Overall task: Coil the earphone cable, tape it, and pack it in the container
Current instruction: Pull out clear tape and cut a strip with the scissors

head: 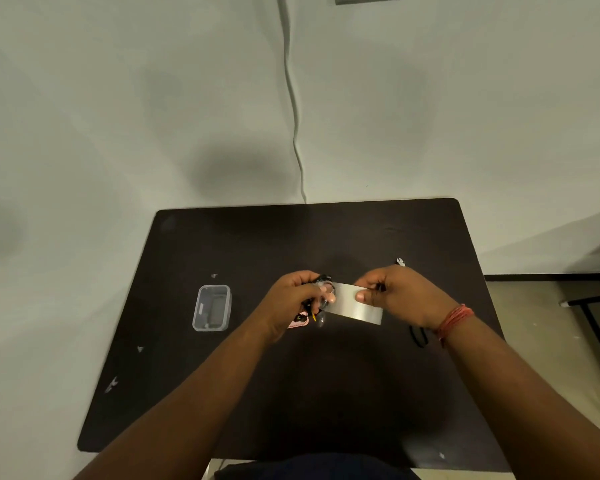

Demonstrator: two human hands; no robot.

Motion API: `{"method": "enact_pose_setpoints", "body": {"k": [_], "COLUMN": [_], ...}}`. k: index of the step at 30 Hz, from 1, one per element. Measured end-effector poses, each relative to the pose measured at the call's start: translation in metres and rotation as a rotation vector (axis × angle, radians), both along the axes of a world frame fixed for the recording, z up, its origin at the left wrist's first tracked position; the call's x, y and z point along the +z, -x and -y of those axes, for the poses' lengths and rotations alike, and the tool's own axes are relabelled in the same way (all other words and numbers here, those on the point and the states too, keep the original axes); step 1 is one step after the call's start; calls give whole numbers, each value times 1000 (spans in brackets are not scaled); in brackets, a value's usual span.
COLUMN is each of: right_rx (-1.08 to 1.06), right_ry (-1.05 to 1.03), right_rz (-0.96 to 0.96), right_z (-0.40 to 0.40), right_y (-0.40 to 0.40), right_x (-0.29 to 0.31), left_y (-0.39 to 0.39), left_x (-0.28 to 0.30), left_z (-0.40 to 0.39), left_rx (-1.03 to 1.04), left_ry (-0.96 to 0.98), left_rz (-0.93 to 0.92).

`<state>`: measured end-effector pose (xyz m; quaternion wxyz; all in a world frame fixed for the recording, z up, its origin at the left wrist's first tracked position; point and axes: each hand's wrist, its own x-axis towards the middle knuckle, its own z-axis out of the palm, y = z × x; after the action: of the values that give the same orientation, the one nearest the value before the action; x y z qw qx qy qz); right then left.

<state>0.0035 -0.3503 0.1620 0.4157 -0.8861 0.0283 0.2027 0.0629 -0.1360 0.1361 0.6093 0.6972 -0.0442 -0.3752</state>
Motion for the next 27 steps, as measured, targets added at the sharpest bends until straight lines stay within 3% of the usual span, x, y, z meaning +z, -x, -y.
{"method": "enact_pose_setpoints", "body": {"k": [8, 13, 18, 27], "right_rx": [-26, -15, 42, 40], "right_ry": [20, 124, 205, 200], "right_rz": [22, 33, 90, 78], "right_z": [11, 20, 15, 18], "right_y": [2, 7, 9, 10], "right_x": [3, 7, 8, 12], "left_y": [5, 8, 17, 17], "left_x": [-7, -1, -3, -5], "left_z": [13, 16, 33, 31], "left_rx": [-28, 86, 35, 37], "left_ry": [-191, -217, -298, -276], "left_rz": [188, 175, 244, 291]}}
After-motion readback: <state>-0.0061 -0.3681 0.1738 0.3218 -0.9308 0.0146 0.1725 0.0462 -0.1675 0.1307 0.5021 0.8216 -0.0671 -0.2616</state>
